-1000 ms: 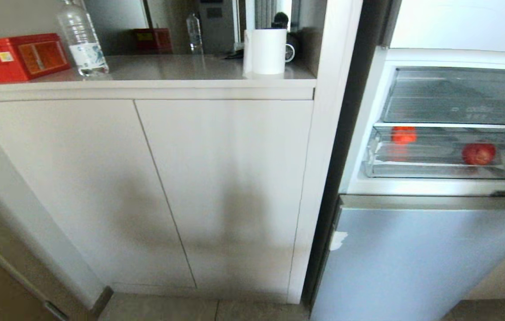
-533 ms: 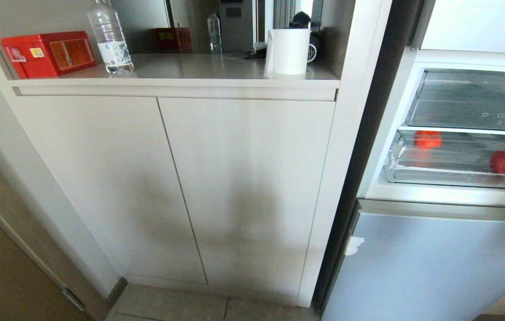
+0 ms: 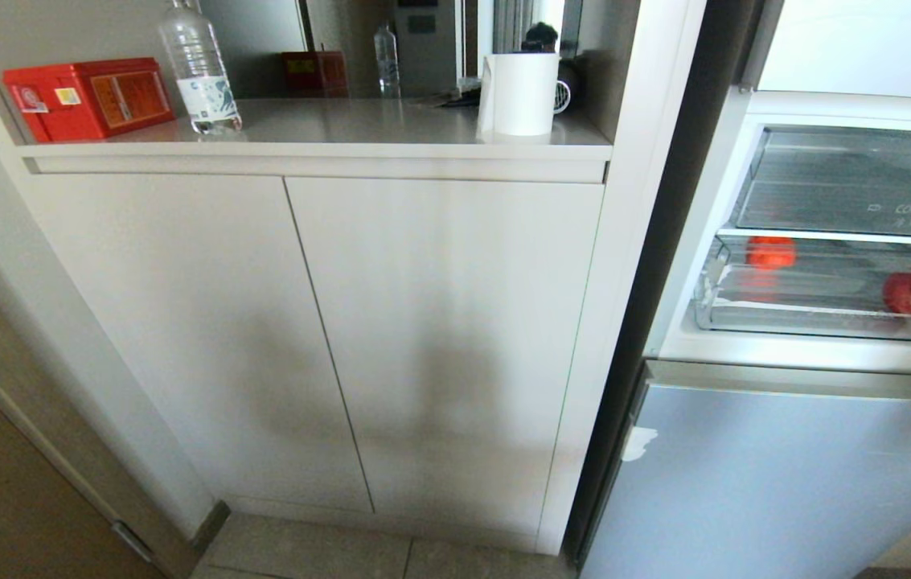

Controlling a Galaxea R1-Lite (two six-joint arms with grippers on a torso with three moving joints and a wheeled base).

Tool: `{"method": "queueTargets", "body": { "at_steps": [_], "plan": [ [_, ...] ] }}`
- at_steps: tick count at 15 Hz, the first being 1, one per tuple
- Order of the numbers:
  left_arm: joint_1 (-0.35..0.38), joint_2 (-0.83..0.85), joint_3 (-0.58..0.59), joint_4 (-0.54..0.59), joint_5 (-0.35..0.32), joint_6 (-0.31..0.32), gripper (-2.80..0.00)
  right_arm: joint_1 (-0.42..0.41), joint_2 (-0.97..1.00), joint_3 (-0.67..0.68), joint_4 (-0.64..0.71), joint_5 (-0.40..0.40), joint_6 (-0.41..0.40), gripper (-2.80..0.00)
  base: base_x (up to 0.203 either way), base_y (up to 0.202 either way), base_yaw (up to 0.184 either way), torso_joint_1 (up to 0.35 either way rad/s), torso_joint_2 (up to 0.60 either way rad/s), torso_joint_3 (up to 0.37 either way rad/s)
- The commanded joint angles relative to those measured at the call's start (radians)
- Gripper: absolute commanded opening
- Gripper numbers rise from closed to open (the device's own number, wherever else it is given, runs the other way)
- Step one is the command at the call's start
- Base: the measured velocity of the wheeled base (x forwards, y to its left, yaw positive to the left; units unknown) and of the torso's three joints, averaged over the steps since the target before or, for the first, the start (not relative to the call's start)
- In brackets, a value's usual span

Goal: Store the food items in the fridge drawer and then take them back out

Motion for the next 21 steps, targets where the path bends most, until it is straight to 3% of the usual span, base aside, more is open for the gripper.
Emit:
{"method": "queueTargets", "body": {
  "at_steps": [1,3,7,8,11,16,21],
  "plan": [
    [0.0,0.002,0.0,0.0,0.0,0.0,-2.8,0.001,0.206,-0.102,-0.005,0.005,0.034,-2.8,0.0,0.0,0.0,0.0,0.0,0.0],
    [0.0,0.002,0.0,0.0,0.001,0.0,-2.8,0.004,0.436,-0.182,-0.055,0.038,0.086,-2.8,0.0,0.0,0.0,0.0,0.0,0.0],
    [0.0,0.002,0.0,0.0,0.001,0.0,-2.8,0.009,0.923,-0.282,-0.316,0.143,0.149,-2.8,0.0,0.0,0.0,0.0,0.0,0.0],
    [0.0,0.002,0.0,0.0,0.0,0.0,-2.8,0.012,1.021,-0.3,-0.389,0.157,0.155,0.0,0.0,0.0,0.0,0.0,0.0,0.0],
    [0.0,0.003,0.0,0.0,0.001,0.0,-2.8,0.027,1.294,-0.355,-0.627,0.187,0.153,0.0,0.0,0.0,0.0,0.0,0.0,0.0],
    [0.0,0.002,0.0,0.0,0.001,0.0,-2.8,0.002,1.64,-0.415,-1.046,0.167,0.061,0.0,0.0,0.0,0.0,0.0,0.0,0.0],
    [0.0,0.002,0.0,0.0,0.001,0.0,-2.8,-0.107,1.686,-0.467,-1.103,0.136,0.049,0.0,0.0,0.0,0.0,0.0,0.0,0.0]
  ]
}}
